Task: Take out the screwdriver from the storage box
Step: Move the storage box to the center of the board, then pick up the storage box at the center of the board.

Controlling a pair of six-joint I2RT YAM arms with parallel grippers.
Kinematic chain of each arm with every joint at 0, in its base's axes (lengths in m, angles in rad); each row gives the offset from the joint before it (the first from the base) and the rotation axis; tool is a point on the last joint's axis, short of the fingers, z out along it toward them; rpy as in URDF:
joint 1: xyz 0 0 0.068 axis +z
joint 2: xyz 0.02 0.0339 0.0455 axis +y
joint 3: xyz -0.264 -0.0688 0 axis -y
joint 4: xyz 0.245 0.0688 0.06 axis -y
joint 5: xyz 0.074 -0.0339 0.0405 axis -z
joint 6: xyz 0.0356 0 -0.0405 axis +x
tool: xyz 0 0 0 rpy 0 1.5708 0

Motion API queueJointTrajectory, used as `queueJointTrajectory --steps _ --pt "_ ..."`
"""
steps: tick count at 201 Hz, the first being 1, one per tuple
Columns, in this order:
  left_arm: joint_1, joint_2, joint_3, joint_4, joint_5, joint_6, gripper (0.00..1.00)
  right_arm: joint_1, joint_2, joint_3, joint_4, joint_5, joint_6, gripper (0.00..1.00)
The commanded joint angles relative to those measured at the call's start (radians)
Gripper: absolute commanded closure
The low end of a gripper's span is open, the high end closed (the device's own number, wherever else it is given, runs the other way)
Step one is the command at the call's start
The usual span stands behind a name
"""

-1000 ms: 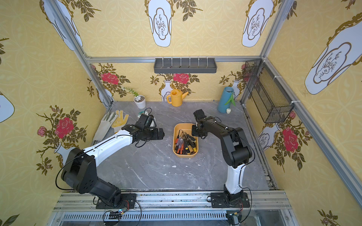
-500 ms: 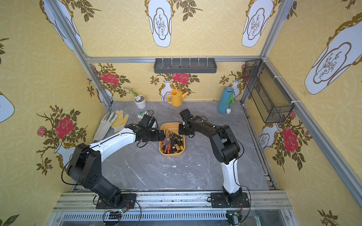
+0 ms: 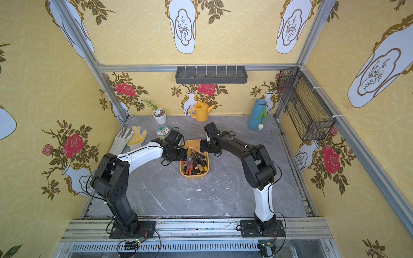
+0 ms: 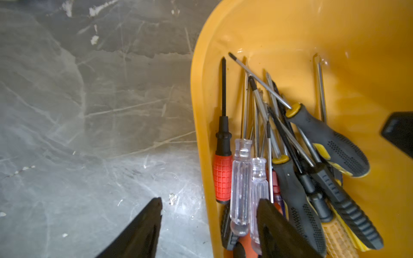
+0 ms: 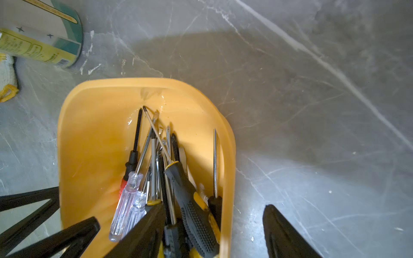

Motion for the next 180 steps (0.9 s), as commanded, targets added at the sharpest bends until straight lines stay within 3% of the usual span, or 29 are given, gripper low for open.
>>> queueJointTrajectory --steps 1,72,114,145,180 --pt "0.001 0.006 -0.005 -0.006 -0.012 -0.016 0.37 0.001 -0.043 -0.009 0.015 0.043 -0.043 0.24" --pt "0.001 0.023 -0.034 0.032 0.009 -0.036 0.46 0.003 -0.166 -0.002 -0.083 0.084 -0.205 0.2" --pt "0.001 0.054 -0.015 0.038 0.017 -0.038 0.71 0.01 -0.172 0.042 -0.199 0.067 -0.381 0.2" --pt "0.001 0.057 -0.021 0.035 0.007 -0.046 1.0 0.036 -0.169 0.058 -0.234 0.021 -0.474 0.22" --pt "0.003 0.049 -0.036 0.023 -0.013 -0.047 1.0 0.087 -0.136 0.091 -0.251 -0.033 -0.579 0.24"
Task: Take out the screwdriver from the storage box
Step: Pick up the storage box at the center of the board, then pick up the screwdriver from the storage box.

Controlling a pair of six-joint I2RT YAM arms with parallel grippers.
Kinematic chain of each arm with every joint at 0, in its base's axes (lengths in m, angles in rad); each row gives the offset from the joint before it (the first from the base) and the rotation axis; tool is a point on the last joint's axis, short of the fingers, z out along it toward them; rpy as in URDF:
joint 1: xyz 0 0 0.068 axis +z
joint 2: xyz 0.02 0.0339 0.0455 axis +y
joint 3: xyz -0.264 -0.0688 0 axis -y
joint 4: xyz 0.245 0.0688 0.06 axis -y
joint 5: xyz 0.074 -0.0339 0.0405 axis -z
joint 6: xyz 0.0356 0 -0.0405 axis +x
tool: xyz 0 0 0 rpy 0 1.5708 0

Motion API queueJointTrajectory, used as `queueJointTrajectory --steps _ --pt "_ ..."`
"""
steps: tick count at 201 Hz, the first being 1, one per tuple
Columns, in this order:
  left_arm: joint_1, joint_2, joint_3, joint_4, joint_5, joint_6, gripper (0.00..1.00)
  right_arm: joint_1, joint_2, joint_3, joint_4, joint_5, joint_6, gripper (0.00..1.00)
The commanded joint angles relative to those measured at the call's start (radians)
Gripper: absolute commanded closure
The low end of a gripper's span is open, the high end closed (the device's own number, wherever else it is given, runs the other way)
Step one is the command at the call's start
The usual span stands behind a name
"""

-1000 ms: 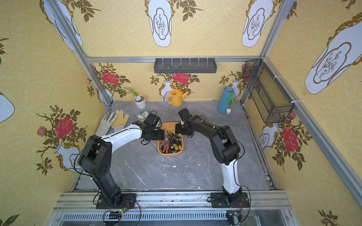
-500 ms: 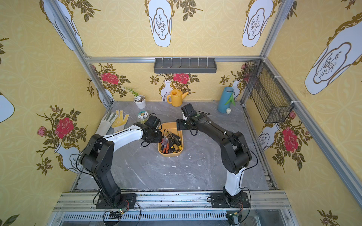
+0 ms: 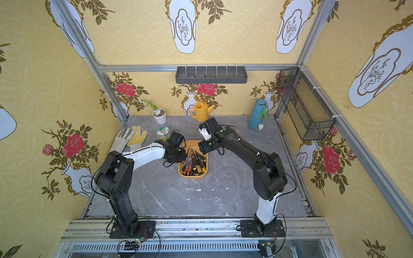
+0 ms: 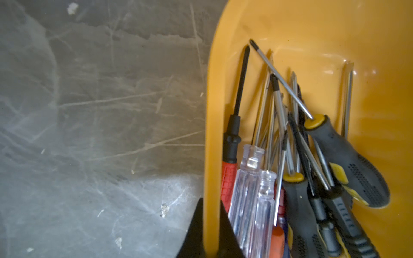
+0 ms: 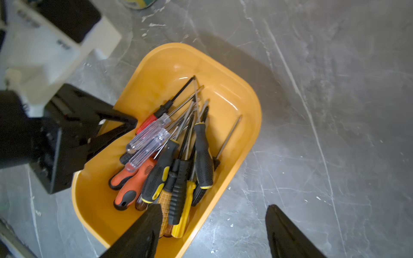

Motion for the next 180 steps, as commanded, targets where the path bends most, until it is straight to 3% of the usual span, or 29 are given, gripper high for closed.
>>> queueJointTrajectory --steps 1,40,93,180 --pt "0.002 0.0 -0.019 -0.02 -0.025 0.014 1.0 0.027 0.024 0.026 -0.031 -0.055 -0.111 0.25" --pt "0.011 -0.036 -0.048 -0.025 -0.031 0.023 1.0 0.068 0.124 0.104 -0.074 -0.078 -0.193 0.29" --pt "0.021 -0.054 -0.055 -0.053 -0.056 0.051 1.0 0.101 0.263 0.203 -0.119 -0.024 -0.244 0.45" --pt "0.027 -0.079 -0.072 -0.061 -0.076 0.064 1.0 0.127 0.39 0.306 -0.172 0.067 -0.214 0.59"
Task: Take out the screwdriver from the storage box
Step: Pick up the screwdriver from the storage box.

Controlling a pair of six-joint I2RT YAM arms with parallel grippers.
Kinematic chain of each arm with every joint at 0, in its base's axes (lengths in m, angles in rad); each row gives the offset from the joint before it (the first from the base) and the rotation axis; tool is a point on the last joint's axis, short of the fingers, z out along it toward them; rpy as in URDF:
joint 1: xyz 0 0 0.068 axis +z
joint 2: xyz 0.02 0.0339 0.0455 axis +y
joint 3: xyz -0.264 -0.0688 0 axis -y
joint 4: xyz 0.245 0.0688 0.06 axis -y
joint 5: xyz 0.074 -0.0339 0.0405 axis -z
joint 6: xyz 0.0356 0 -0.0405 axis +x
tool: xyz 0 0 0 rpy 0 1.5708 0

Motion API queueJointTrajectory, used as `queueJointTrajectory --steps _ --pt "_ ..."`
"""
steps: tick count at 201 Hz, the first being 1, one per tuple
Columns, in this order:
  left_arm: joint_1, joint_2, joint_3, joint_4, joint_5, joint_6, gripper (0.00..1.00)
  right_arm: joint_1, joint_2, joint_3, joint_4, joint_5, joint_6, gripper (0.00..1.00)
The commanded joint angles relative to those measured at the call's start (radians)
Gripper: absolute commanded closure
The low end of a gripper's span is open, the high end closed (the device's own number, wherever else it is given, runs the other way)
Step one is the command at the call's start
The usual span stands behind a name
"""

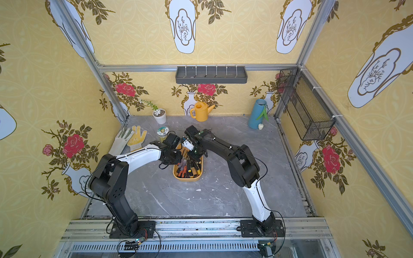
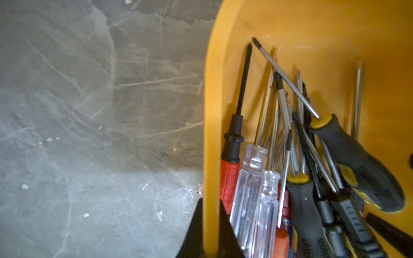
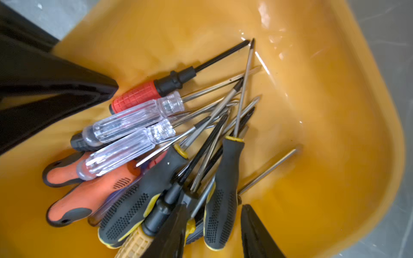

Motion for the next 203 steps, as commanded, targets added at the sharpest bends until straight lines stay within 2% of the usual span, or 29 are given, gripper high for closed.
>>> queueJointTrajectory --steps 1,64,125,169,203 --pt "0.003 -0.005 -0.008 -0.015 -0.019 0.017 1.0 0.003 0.026 0.024 -0.029 0.051 0.019 0.59" --pt "0.003 -0.011 -0.019 -0.008 -0.02 0.007 1.0 0.014 0.101 0.089 -0.062 0.078 0.085 0.65" --pt "0.003 -0.021 -0.02 -0.007 -0.033 -0.009 1.0 0.034 0.191 0.169 -0.175 0.101 0.114 0.64" --pt "0.003 -0.017 -0.026 0.003 -0.029 -0.035 1.0 0.03 0.161 0.131 -0.143 0.112 0.191 0.8" --pt "0.003 -0.009 -0.032 0.015 -0.028 -0.06 1.0 0.008 0.076 0.065 -0.041 0.065 0.296 0.94"
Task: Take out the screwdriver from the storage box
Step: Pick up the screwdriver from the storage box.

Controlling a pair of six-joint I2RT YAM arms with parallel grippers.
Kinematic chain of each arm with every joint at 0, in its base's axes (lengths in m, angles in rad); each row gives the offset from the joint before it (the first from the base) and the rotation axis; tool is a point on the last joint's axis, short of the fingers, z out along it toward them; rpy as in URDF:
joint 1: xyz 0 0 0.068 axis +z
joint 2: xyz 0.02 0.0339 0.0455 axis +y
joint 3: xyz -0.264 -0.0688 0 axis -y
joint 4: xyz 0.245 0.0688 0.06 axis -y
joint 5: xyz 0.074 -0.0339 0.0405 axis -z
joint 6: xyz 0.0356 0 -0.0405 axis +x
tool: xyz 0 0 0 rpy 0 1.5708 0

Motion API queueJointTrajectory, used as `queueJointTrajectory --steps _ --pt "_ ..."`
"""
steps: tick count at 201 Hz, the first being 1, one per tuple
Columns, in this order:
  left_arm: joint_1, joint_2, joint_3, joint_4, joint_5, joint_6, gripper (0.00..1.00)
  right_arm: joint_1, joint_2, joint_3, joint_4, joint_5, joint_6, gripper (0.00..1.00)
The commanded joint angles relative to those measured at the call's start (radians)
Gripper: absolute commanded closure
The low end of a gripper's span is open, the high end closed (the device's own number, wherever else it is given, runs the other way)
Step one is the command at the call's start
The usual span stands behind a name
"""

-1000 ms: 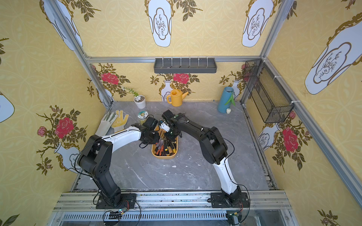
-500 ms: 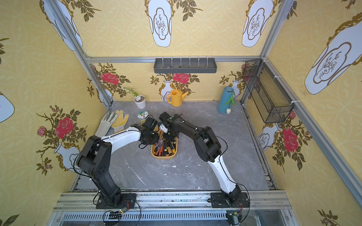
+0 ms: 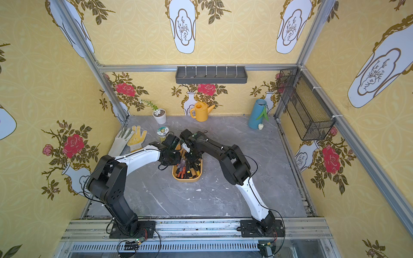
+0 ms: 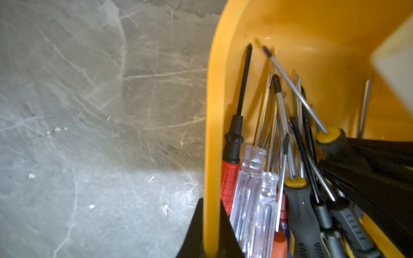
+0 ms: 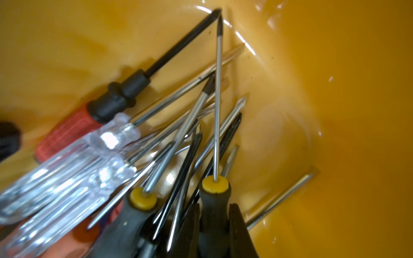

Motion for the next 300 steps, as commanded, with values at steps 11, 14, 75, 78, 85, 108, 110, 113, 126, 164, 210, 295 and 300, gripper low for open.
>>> queueJointTrajectory --steps 11,14,75,78,85,108,110,113,126,164,210,295,300 --pt "0.002 0.013 -0.007 0.011 -0.014 -0.034 1.0 -0.02 -0.07 -0.058 0.051 -0.038 0.12 0.99" --pt "0.002 0.015 -0.008 0.011 -0.013 -0.035 1.0 -0.021 -0.076 -0.063 0.06 -0.041 0.126 1.0" --pt "0.002 0.024 -0.012 0.01 -0.023 -0.064 1.0 -0.046 -0.158 -0.117 0.142 -0.057 0.217 1.0" --pt "0.002 0.024 -0.012 0.01 -0.024 -0.065 1.0 -0.049 -0.166 -0.124 0.152 -0.06 0.223 1.0" --pt "0.002 0.024 -0.012 0.01 -0.024 -0.067 1.0 -0.054 -0.185 -0.14 0.17 -0.067 0.236 1.0" --pt "0.002 0.028 -0.015 0.01 -0.035 -0.078 1.0 -0.083 -0.268 -0.2 0.238 -0.093 0.279 1.0" --pt "0.002 0.029 -0.016 0.009 -0.038 -0.079 1.0 -0.087 -0.276 -0.207 0.244 -0.095 0.282 1.0" --pt "0.002 0.03 -0.016 0.009 -0.039 -0.081 1.0 -0.092 -0.287 -0.216 0.251 -0.098 0.286 1.0" --pt "0.002 0.03 -0.019 0.01 -0.045 -0.087 1.0 -0.121 -0.345 -0.253 0.287 -0.121 0.308 1.0" --pt "0.002 0.033 -0.022 0.009 -0.064 -0.106 1.0 -0.192 -0.468 -0.321 0.304 -0.151 0.327 1.0" --pt "0.036 0.0 -0.046 0.018 -0.114 -0.151 1.0 -0.256 -0.553 -0.402 0.211 -0.068 0.316 1.0" --pt "0.095 0.011 -0.13 0.187 0.033 -0.121 1.0 -0.284 -0.518 -0.604 0.21 0.053 0.335 1.0" --pt "0.096 0.023 -0.122 0.181 0.041 -0.113 1.0 -0.284 -0.513 -0.615 0.217 0.053 0.339 1.0"
